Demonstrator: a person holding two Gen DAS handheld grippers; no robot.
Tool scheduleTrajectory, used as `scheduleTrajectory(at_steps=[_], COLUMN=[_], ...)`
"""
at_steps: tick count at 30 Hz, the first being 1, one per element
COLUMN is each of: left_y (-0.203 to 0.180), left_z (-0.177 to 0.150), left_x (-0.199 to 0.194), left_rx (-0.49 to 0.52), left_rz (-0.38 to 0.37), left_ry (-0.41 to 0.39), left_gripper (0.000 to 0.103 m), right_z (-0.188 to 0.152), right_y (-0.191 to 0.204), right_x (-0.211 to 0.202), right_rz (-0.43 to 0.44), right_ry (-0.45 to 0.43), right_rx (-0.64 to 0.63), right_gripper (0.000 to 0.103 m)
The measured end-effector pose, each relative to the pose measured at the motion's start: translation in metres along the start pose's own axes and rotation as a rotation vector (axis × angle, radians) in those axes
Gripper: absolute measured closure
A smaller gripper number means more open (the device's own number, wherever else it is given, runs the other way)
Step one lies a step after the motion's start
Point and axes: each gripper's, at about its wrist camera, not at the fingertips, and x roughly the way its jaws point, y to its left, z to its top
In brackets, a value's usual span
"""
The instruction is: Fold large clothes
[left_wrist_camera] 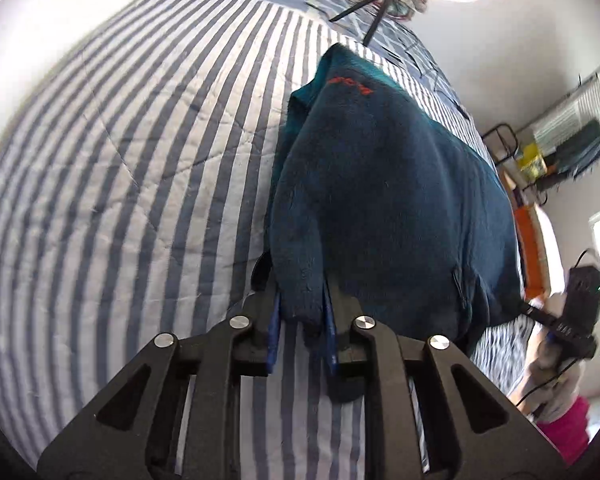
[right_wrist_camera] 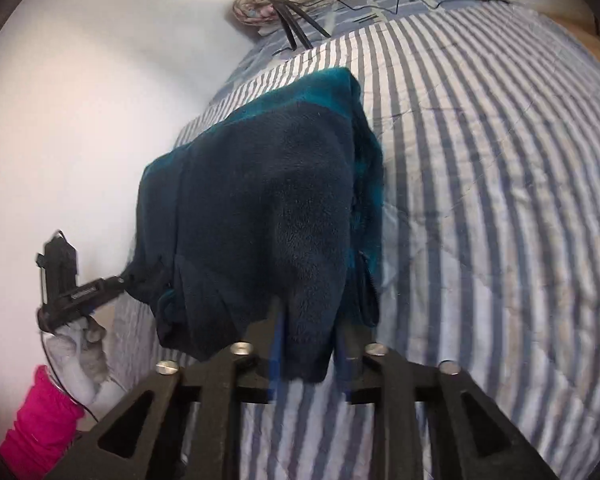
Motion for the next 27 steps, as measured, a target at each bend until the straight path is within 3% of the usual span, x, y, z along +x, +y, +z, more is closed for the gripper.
scheduleTrajectory(at_steps=[2,5,8,12,16,22,24,26,27], left_y=[-0.003,-0.012,-0.029,-0.061,-0.085,-0.08,-0.061,-0.025,-0.008], left_z=[0.0,0.007,0.026,0.055,0.081,0.097,0.097,0.09,0.085], left_x=[-0.019,-0.049,-0.064,-0.048,-0.019,0.038,0.064,0.09,0.101], left_rx=[0.036,0.061,0.064,0.102,0.148,0.186,0.165,0.047,-0.031], left_rz=[0.03,0.039,0.001,0.023,0.071,0.136,0.181,0.126,0.079], left_ry=[-0.038,-0.138,-0.232,-0.277,-0.266,-0.221,-0.199,-0.142,-0.132], left_gripper=[0.085,0.085,0.085,0.085,0.085,0.085,0.071,0.035,0.028], right_z=[0.003,0.012,0.026,0.056,0.087,0.108,0.11,0.104,0.1], right_y=[0.009,0.018,0.035,0.055,0.077,0.082,0.065,0.041,0.03], right_x=[-0.022,-0.054,-0.064,-0.039,-0.005,0.045,0.068,0.087,0.098], right_rz=[-0.075,-0.165,-0.163,-0.142,-0.071,-0.093,-0.141,-0.17,-0.184], right_ry=[-0.033,-0.156,-0.267,-0.331,-0.311,-0.247,-0.203,-0.154,-0.123], right_rx=[-0.076,-0.141,-0.206,-0.276,-0.288,-0.288,-0.264,-0.234,-0.221], right_gripper=[0.071,0.07,0.07,0.071,0.074,0.074,0.077,0.079,0.08])
